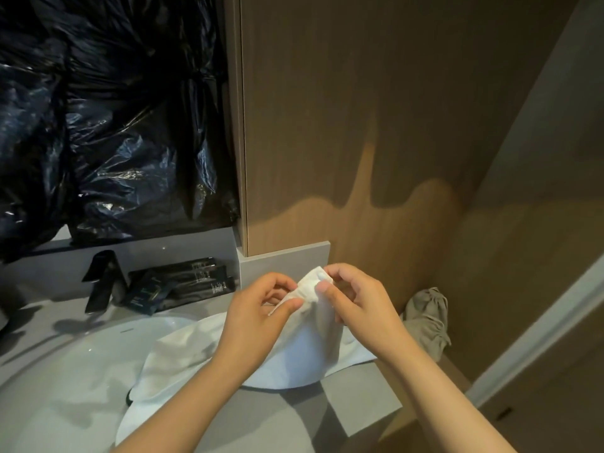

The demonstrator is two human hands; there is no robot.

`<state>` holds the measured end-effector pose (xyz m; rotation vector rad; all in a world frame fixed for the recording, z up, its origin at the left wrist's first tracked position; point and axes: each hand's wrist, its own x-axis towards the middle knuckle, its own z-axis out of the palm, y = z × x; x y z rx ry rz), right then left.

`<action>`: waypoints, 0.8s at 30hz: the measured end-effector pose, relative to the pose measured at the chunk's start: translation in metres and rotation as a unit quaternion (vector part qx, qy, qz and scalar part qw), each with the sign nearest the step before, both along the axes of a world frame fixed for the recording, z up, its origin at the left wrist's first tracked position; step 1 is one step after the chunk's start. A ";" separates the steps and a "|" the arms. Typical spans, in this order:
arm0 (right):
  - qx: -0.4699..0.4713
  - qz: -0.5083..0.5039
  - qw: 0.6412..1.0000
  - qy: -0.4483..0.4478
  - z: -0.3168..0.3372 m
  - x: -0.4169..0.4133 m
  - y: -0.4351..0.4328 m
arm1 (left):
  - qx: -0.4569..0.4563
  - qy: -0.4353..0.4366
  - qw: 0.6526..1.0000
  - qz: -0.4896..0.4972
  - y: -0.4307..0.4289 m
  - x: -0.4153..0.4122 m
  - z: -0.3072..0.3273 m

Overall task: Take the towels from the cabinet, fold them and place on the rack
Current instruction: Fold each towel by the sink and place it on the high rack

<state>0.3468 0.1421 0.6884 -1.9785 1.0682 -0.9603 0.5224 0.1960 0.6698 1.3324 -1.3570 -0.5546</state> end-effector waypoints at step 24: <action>-0.160 -0.232 0.954 -0.100 0.070 -0.054 -0.043 | 0.060 -0.203 0.977 -0.031 -0.037 0.036 -0.020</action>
